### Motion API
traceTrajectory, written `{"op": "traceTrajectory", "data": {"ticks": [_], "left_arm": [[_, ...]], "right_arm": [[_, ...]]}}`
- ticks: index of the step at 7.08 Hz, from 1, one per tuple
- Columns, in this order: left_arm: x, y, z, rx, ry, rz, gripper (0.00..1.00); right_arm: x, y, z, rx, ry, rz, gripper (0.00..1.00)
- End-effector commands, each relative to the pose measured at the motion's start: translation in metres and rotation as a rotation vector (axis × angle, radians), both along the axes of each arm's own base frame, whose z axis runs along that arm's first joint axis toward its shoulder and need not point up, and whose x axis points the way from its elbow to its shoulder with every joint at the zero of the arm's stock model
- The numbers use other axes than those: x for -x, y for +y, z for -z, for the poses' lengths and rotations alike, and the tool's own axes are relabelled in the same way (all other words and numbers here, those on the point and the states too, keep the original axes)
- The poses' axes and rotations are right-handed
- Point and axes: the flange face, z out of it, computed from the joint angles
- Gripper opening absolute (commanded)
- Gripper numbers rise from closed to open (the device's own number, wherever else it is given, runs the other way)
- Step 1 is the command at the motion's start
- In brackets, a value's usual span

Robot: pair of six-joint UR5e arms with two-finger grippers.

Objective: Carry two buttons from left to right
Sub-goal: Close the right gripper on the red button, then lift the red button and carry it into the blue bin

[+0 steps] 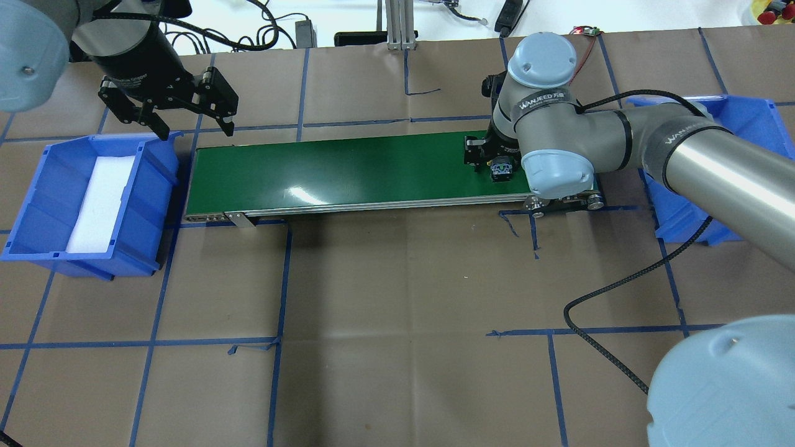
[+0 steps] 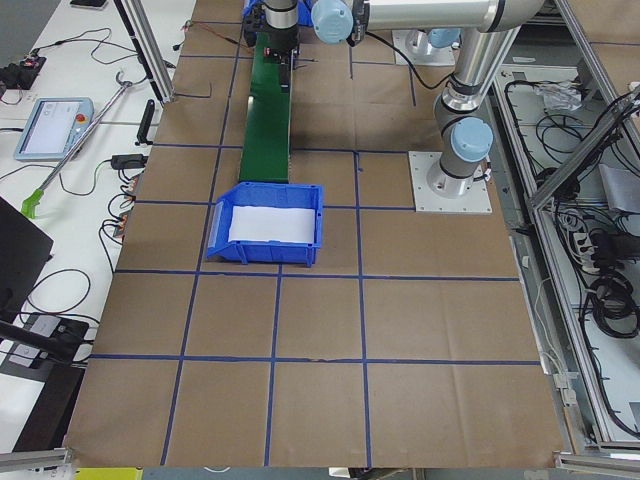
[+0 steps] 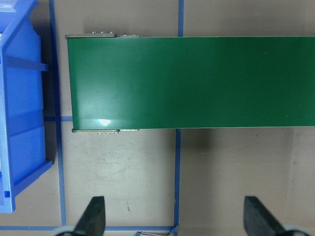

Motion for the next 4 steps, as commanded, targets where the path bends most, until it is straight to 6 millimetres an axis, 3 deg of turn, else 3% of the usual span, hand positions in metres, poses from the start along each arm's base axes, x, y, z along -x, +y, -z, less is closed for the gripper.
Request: {"op": "traceTrajectory", "data": {"ticks": [1, 2, 3, 4], "left_arm": [[0.000, 0.000, 0.000, 0.000, 0.000, 0.000, 1.00], [0.000, 0.000, 0.000, -0.001, 0.000, 0.000, 1.00], [0.000, 0.000, 0.000, -0.001, 0.000, 0.000, 1.00], [0.001, 0.000, 0.001, -0.003, -0.001, 0.002, 1.00]], "right_arm": [[0.022, -0.009, -0.016, -0.003, 0.059, 0.028, 0.05], [0.040, -0.016, -0.052, -0.019, 0.073, 0.048, 0.05], [0.072, -0.022, -0.104, -0.008, 0.083, 0.007, 0.05], [0.117, -0.032, -0.140, -0.013, 0.089, -0.041, 0.05]]}}
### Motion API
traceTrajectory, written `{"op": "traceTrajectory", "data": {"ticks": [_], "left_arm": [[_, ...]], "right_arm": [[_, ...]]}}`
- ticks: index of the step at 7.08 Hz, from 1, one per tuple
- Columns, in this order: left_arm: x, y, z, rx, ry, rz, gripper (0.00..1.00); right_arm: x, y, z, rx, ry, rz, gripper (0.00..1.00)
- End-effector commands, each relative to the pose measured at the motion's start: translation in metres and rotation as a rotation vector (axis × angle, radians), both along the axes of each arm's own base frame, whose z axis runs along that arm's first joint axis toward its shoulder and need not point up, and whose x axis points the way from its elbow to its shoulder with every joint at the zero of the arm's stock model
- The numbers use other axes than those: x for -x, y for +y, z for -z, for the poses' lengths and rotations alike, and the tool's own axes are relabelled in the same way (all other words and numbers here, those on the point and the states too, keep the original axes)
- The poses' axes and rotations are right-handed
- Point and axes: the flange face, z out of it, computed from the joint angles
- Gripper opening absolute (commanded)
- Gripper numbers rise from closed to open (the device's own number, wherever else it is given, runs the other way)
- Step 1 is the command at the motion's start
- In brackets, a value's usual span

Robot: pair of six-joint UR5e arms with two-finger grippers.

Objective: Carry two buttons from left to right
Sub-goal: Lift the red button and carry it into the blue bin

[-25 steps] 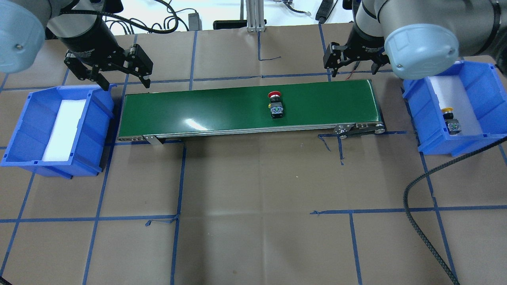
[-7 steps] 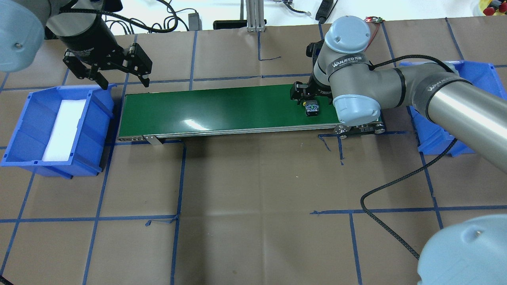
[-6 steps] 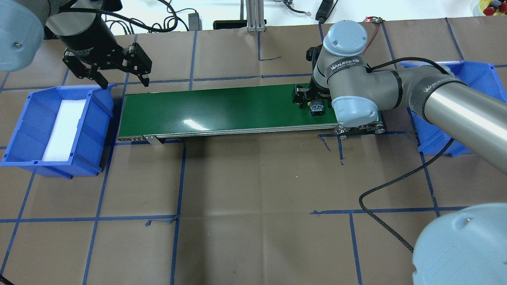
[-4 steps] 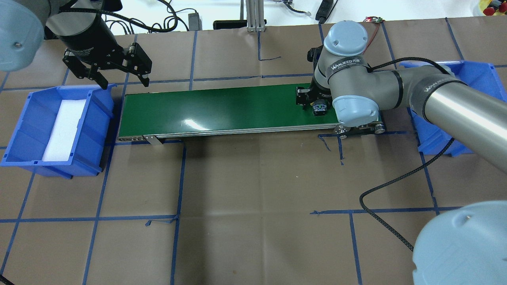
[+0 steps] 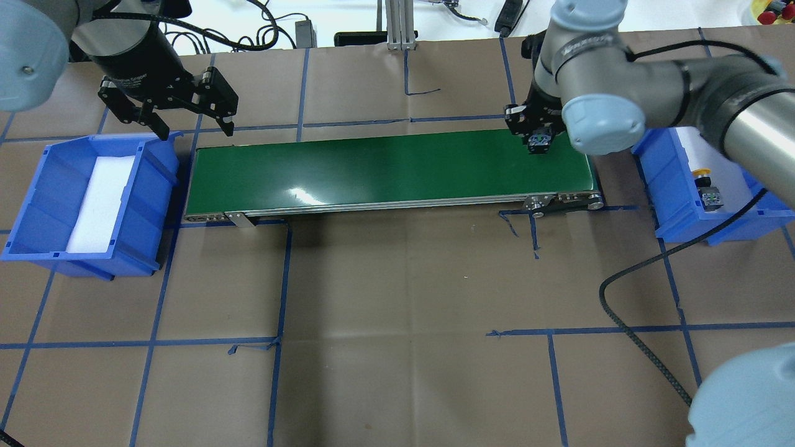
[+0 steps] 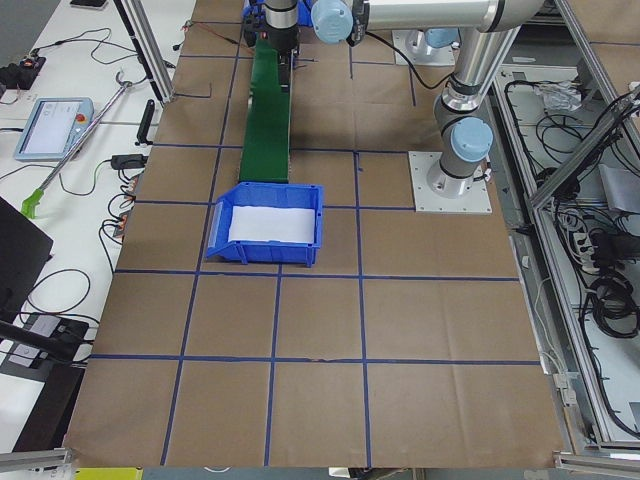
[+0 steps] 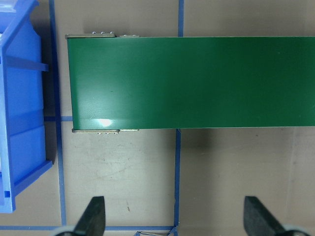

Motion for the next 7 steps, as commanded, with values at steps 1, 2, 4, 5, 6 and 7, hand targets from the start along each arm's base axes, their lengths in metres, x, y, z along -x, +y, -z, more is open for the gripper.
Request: {"op": "traceTrajectory", "data": {"ticks": [1, 2, 4, 5, 6, 7], "left_arm": [[0.000, 0.000, 0.000, 0.000, -0.001, 0.000, 1.00], [0.000, 0.000, 0.001, -0.002, -0.001, 0.001, 1.00], [0.001, 0.001, 0.000, 0.000, -0.001, 0.001, 1.00], [0.001, 0.001, 0.000, 0.000, -0.001, 0.001, 1.00], [0.001, 0.001, 0.001, -0.002, 0.000, 0.001, 1.00], [0.001, 0.001, 0.001, -0.003, 0.001, 0.001, 1.00]], "right_arm": [[0.094, -0.019, -0.073, -0.010, 0.026, -0.106, 0.05], [0.151, -0.026, -0.087, -0.001, 0.051, -0.172, 0.05], [0.270, -0.024, -0.073, 0.024, -0.007, -0.242, 0.05], [0.308, -0.032, -0.044, 0.025, -0.036, -0.273, 0.05], [0.319, -0.046, -0.019, 0.058, -0.006, -0.297, 0.05], [0.322, -0.052, 0.006, 0.053, -0.012, -0.297, 0.05]]}}
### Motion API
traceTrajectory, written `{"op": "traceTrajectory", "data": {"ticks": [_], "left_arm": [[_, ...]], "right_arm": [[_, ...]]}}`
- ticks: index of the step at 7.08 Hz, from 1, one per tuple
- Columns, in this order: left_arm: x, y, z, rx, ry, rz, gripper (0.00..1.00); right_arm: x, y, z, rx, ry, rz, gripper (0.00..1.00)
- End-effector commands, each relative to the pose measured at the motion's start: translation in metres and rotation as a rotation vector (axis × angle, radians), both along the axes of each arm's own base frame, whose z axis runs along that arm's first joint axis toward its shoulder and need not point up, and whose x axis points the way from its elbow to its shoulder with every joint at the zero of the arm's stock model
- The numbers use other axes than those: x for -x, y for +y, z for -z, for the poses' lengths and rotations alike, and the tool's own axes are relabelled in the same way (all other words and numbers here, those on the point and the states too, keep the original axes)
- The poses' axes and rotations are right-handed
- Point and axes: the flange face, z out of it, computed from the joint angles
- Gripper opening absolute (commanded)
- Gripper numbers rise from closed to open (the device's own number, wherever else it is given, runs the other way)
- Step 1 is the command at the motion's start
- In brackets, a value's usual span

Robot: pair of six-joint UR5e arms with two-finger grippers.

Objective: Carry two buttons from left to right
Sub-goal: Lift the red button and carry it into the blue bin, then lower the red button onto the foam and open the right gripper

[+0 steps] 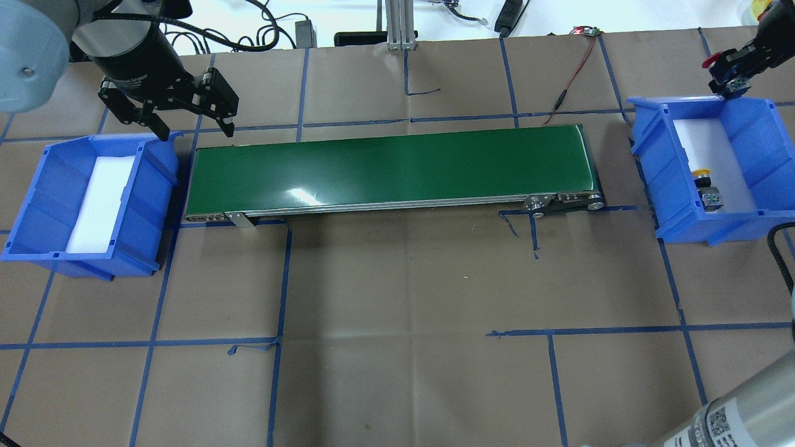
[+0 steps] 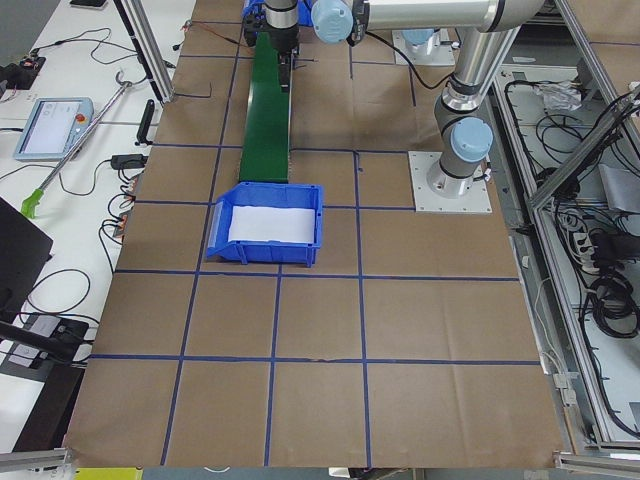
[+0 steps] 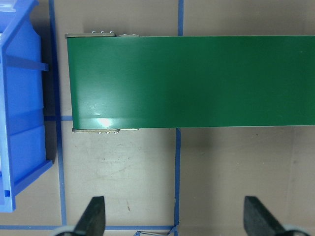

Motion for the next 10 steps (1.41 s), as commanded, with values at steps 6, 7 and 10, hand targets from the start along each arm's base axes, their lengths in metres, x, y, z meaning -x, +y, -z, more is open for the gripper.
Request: {"op": "traceTrajectory", "data": {"ticks": [6, 7, 10], "left_arm": [[0.001, 0.002, 0.003, -0.005, 0.007, 0.000, 1.00], [0.001, 0.002, 0.003, -0.005, 0.007, 0.000, 1.00], [0.001, 0.002, 0.003, -0.006, 0.007, 0.000, 1.00]], "right_arm": [[0.011, 0.008, 0.119, -0.052, -0.017, 0.014, 0.05], [0.011, 0.009, 0.124, -0.062, -0.017, 0.015, 0.05], [0.018, 0.014, 0.135, -0.083, -0.021, 0.026, 0.22]]}}
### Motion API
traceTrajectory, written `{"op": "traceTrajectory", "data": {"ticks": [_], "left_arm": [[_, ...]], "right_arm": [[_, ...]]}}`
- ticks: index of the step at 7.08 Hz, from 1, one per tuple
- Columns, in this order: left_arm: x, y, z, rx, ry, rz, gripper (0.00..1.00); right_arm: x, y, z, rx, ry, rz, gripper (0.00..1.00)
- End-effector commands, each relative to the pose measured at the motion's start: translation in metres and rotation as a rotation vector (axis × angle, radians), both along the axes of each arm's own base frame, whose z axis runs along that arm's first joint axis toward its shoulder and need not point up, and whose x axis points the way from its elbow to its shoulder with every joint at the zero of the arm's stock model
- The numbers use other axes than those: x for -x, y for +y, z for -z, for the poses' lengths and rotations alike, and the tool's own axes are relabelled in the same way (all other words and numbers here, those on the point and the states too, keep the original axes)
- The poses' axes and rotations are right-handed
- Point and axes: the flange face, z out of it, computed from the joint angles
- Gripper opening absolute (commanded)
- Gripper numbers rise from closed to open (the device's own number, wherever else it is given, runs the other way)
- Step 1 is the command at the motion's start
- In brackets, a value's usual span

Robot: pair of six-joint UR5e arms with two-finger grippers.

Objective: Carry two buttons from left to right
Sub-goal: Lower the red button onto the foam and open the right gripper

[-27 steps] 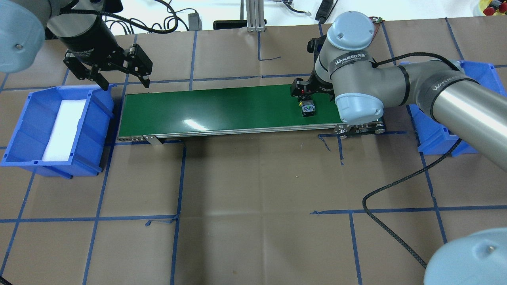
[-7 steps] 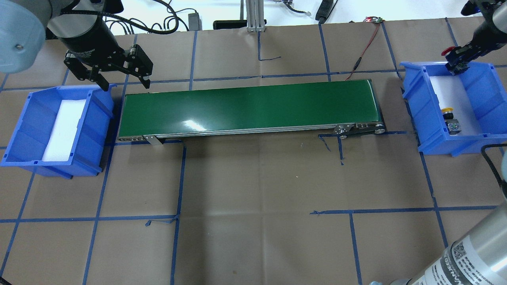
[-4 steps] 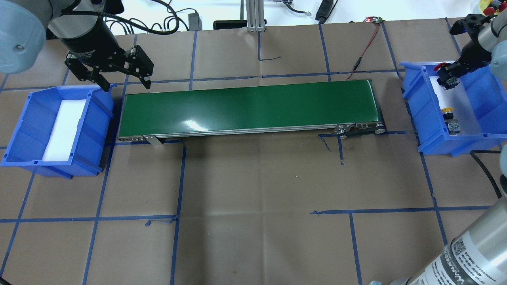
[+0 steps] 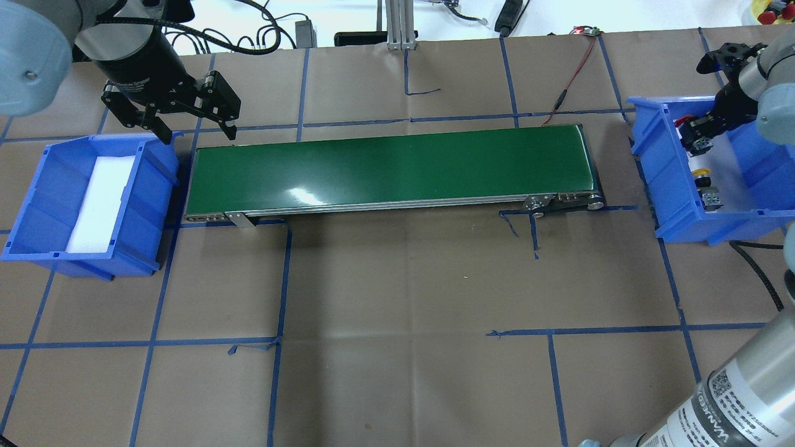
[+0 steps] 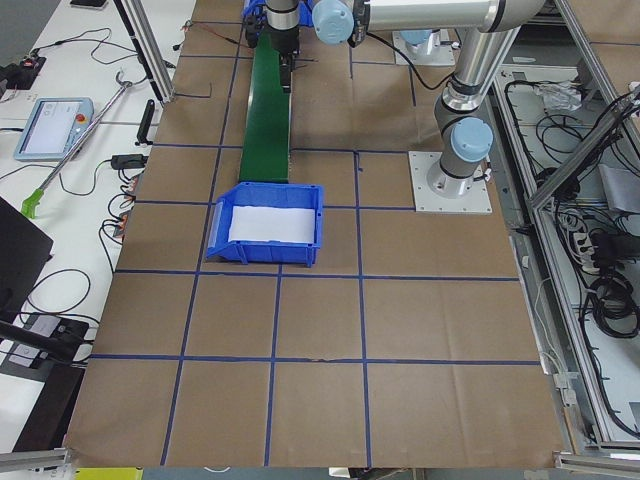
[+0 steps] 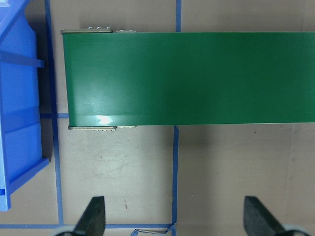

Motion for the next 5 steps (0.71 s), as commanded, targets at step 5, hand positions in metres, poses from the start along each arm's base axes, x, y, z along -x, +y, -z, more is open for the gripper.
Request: {"op": "traceTrajectory", "data": {"ticks": [5], "left_arm": [[-0.002, 0.002, 0.005, -0.010, -0.005, 0.009, 1.00]], "right_arm": [[0.005, 0.000, -0.008, 0.003, 0.015, 0.011, 0.99]]}}
